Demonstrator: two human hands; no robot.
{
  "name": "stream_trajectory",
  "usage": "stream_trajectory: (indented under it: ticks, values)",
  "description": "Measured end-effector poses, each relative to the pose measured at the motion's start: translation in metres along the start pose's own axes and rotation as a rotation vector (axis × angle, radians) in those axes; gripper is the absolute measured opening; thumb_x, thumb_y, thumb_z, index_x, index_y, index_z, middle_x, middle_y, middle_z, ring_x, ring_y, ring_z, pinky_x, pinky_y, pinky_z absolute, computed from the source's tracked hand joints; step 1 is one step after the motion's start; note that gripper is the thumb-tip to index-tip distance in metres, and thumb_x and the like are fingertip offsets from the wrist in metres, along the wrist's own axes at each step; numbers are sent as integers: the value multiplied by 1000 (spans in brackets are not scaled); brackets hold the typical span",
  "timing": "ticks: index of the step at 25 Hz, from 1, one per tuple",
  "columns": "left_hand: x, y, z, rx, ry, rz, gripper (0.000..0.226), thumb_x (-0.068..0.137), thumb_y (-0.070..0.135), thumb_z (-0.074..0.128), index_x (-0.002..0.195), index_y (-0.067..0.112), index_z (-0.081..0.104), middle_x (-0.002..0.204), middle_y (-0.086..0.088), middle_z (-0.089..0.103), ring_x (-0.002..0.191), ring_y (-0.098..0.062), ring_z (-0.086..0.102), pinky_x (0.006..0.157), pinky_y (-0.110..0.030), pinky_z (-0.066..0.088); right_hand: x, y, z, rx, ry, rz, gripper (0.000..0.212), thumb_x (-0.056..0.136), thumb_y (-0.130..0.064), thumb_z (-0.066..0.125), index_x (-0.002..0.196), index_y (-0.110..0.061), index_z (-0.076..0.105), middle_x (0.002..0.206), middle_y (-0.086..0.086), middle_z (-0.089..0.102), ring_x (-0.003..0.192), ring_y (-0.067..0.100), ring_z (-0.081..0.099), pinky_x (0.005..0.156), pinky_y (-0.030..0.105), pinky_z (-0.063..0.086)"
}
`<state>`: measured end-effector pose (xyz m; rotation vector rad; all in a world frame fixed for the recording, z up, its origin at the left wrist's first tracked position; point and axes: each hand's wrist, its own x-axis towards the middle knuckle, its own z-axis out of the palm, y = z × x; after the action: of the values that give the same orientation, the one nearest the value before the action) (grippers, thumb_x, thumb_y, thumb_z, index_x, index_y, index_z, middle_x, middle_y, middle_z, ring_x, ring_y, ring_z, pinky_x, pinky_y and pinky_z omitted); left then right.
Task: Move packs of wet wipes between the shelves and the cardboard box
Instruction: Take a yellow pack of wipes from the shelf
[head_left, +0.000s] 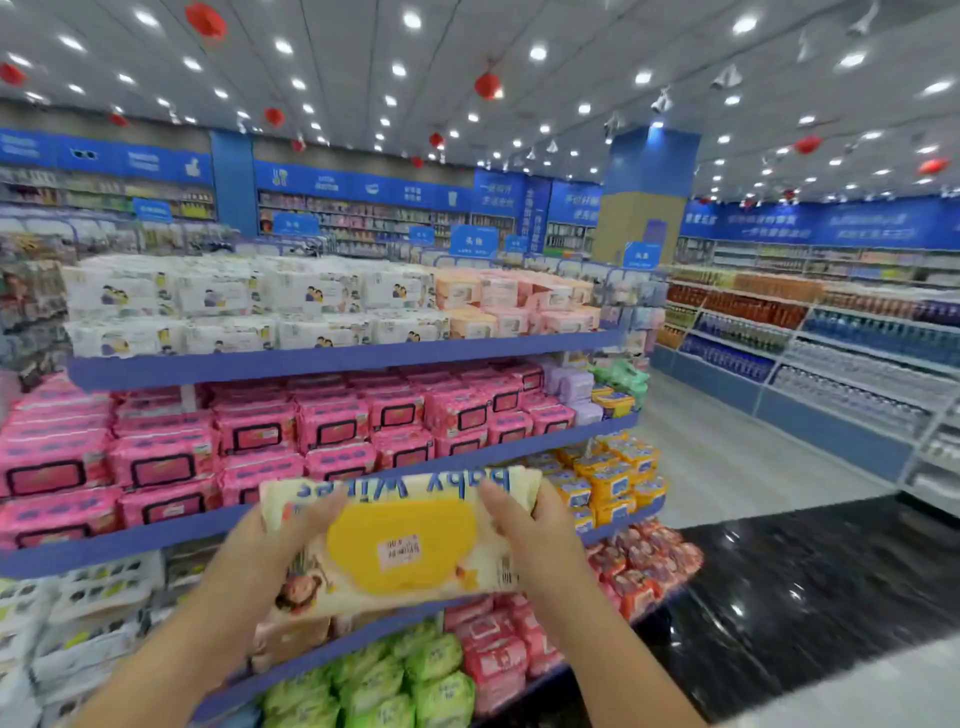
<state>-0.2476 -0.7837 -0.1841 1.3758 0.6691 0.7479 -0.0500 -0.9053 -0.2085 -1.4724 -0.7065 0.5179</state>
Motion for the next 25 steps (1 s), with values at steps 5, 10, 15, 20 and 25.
stream_trajectory:
  ticks: [5,10,15,20,25]
  values:
    - [35,-24,22,103,-49,-18,102,50,88,76,132,30,60,136,5,63,128,-28,56,113,-57,35,11,9,-37,69,61,-1,58,72,-61,74,109,-19,61,111,16,71,99,37,71,84,58,58]
    - [60,-38,81,70,-109,-27,73,58,76,77,112,27,71,115,2,76,106,-26,72,99,-47,49,34,25,-88,105,64,27,46,80,-54,73,111,-23,59,111,12,73,96,31,74,84,57,59]
    - [75,-49,101,48,-24,-65,42,84,45,68,111,14,71,101,-7,80,87,-30,78,69,-34,62,72,46,-103,42,-51,38,35,90,-52,64,115,-30,56,110,1,73,94,18,74,82,43,62]
    - [46,-77,13,45,247,-113,23,89,42,67,106,26,65,87,14,80,74,-2,75,62,-16,56,89,75,-8,-17,-344,91,37,86,-56,65,105,-25,58,99,3,72,85,20,73,73,46,62]
    - [0,-102,-115,61,448,-194,77,67,65,83,129,24,64,115,1,77,104,-24,75,102,-51,51,62,109,130,-92,-575,189,39,86,-61,62,100,-25,55,100,6,69,85,23,70,65,39,53]
